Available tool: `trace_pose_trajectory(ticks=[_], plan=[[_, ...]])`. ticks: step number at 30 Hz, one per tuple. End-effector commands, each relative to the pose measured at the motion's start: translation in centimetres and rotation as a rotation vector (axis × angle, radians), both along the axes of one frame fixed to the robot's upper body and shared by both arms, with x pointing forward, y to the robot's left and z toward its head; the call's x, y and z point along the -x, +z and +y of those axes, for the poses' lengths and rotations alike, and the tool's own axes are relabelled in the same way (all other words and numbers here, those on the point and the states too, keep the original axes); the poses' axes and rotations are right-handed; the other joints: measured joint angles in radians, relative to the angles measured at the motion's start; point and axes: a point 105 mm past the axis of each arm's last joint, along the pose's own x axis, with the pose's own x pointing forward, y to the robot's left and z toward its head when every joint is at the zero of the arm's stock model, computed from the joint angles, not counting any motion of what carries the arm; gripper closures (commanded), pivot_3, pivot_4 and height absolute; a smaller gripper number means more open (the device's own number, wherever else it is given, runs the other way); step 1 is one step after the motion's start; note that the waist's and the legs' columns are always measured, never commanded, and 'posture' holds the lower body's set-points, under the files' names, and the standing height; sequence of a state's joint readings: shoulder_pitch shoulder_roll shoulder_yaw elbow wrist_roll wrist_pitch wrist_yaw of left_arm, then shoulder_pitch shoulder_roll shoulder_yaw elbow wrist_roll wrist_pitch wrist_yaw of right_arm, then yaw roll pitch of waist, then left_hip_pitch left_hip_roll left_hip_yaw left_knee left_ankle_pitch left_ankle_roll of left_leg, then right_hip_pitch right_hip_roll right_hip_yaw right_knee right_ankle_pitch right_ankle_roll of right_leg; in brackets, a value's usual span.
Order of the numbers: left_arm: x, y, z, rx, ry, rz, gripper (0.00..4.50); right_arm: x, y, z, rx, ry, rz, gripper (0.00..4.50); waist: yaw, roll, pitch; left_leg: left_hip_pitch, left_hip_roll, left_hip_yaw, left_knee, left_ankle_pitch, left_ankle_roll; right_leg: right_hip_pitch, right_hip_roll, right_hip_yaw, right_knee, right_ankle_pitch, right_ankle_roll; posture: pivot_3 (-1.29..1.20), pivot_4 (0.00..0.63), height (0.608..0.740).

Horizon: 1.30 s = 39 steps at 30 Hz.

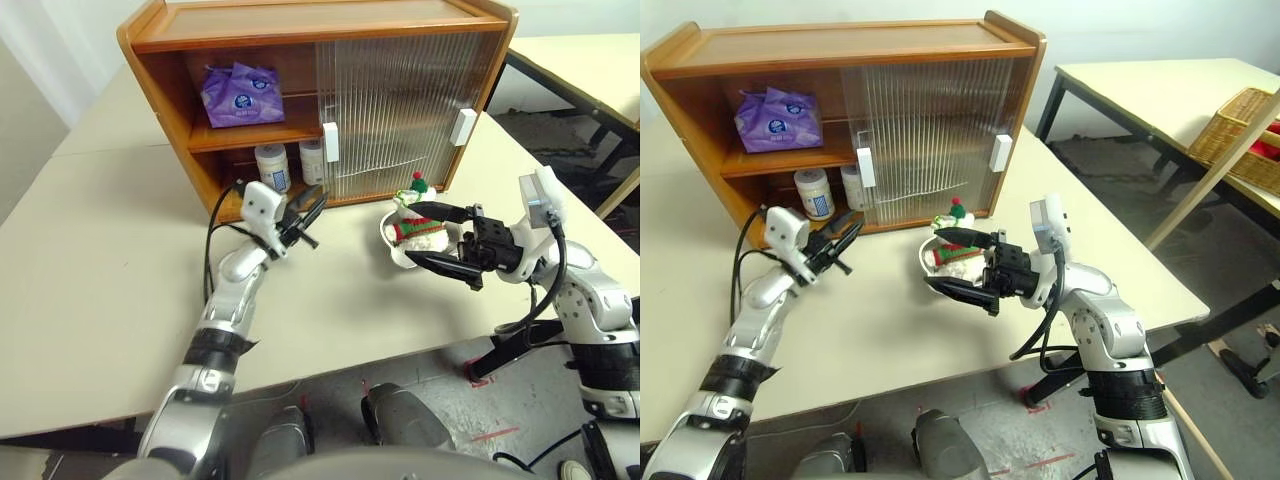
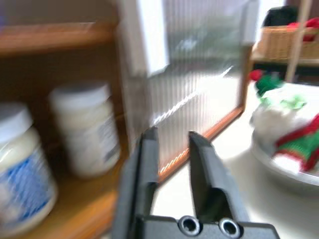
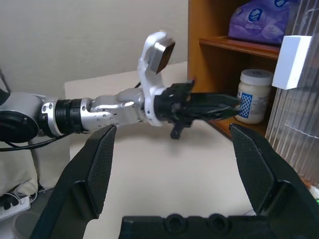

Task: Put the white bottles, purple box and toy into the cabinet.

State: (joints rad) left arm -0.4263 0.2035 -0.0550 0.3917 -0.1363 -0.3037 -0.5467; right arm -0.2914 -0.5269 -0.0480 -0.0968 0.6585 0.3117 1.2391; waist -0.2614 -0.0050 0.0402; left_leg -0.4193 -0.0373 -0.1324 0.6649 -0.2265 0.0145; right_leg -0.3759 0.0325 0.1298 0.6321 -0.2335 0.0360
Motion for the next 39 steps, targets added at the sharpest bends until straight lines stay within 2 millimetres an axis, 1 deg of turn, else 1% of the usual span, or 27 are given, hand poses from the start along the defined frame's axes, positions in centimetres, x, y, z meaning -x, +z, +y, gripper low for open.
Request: trace_pose_trajectory(ticks=[1, 2, 5, 7, 13, 16, 19, 22, 31, 34, 39], plan=[[-0.7, 0.7, -2.4, -0.003, -0.069, -0.011, 4.48, 0.0, -0.1, 0.3, 0.012, 0.010, -0.007, 0.00, 0.003, 0.000, 0.000, 0.000, 0.001, 0.000, 0.000, 0.000, 0.000, 0.000, -0.002, -0.001, 0.000, 0.000, -0.001, -0.33, 0.037, 0.740], [-1.0, 1.1, -2.7, 0.001, -0.073, -0.018, 4.48, 0.0, -0.1, 0.3, 0.012, 0.007, -0.008, 0.00, 0.003, 0.000, 0.000, 0.000, 0.002, 0.001, 0.000, 0.000, 0.000, -0.001, -0.002, -0.001, 0.000, 0.003, -0.005, -0.34, 0.034, 0.740], [-1.9, 2.1, -3.2, 0.012, -0.065, -0.033, 4.48, 0.1, -0.1, 0.2, 0.013, 0.002, -0.009, 0.00, -0.002, 0.000, 0.000, 0.000, 0.004, 0.002, -0.001, 0.001, 0.002, -0.002, 0.000, -0.002, 0.000, 0.002, -0.006, -0.34, 0.033, 0.740], [-2.5, 2.3, -3.4, 0.009, -0.059, -0.032, 4.48, 0.1, -0.1, 0.2, 0.013, 0.000, -0.009, 0.00, -0.006, 0.000, 0.000, 0.000, 0.007, 0.003, -0.001, 0.003, 0.007, -0.002, 0.004, -0.002, -0.001, -0.002, -0.001, -0.34, 0.033, 0.740], [-4.0, 2.4, -3.2, -0.010, -0.004, -0.026, 4.48, 0.2, -0.4, 0.6, 0.008, 0.001, -0.007, 0.00, -0.013, 0.001, 0.000, 0.000, 0.007, 0.003, -0.002, 0.005, 0.013, -0.001, 0.007, -0.002, -0.001, -0.004, 0.002, -0.35, 0.034, 0.740], [-4.8, 2.8, -2.6, -0.005, 0.049, -0.028, 4.48, 0.4, -0.5, 0.6, 0.008, 0.003, -0.003, 0.00, -0.014, 0.001, 0.000, 0.000, 0.005, 0.003, -0.001, 0.005, 0.015, 0.000, 0.006, -0.002, -0.002, -0.004, 0.005, -0.35, 0.036, 0.740], [-5.4, 3.5, -1.5, 0.010, 0.127, -0.042, 4.48, 0.4, -0.5, 0.5, 0.010, 0.003, -0.002, 0.00, -0.016, 0.001, 0.000, -0.001, 0.004, 0.004, -0.001, 0.005, 0.016, 0.000, 0.006, -0.002, -0.002, -0.004, 0.007, -0.35, 0.035, 0.740], [-5.9, 3.4, -0.2, 0.018, 0.201, -0.042, 4.48, 0.3, -0.6, 0.5, 0.015, 0.003, -0.003, 0.00, -0.023, 0.000, 0.000, -0.001, 0.004, 0.004, -0.001, 0.005, 0.017, 0.000, 0.006, -0.003, -0.002, -0.004, 0.007, -0.35, 0.032, 0.740], [-5.7, 4.0, 0.9, 0.035, 0.267, -0.082, 4.48, 0.2, -0.6, 0.4, 0.020, 0.011, -0.008, 0.00, -0.054, 0.000, 0.000, 0.001, 0.000, 0.005, -0.001, 0.011, 0.016, 0.001, 0.006, -0.003, -0.002, -0.002, 0.009, -0.34, 0.023, 0.740], [-5.4, 3.9, 1.1, 0.041, 0.279, -0.086, 4.48, 0.3, -0.7, 0.4, 0.021, 0.013, -0.007, 0.00, -0.062, 0.000, 0.000, 0.001, -0.002, 0.005, -0.001, 0.011, 0.015, 0.001, 0.006, -0.002, -0.002, -0.002, 0.009, -0.34, 0.023, 0.740], [-4.8, 3.6, 2.2, 0.052, 0.328, -0.089, 4.48, 0.3, -0.7, 0.4, 0.024, 0.019, -0.007, 0.00, -0.069, 0.000, 0.000, 0.001, -0.009, 0.004, -0.001, 0.010, 0.015, 0.001, 0.006, -0.002, -0.002, -0.002, 0.009, -0.33, 0.029, 0.740]])
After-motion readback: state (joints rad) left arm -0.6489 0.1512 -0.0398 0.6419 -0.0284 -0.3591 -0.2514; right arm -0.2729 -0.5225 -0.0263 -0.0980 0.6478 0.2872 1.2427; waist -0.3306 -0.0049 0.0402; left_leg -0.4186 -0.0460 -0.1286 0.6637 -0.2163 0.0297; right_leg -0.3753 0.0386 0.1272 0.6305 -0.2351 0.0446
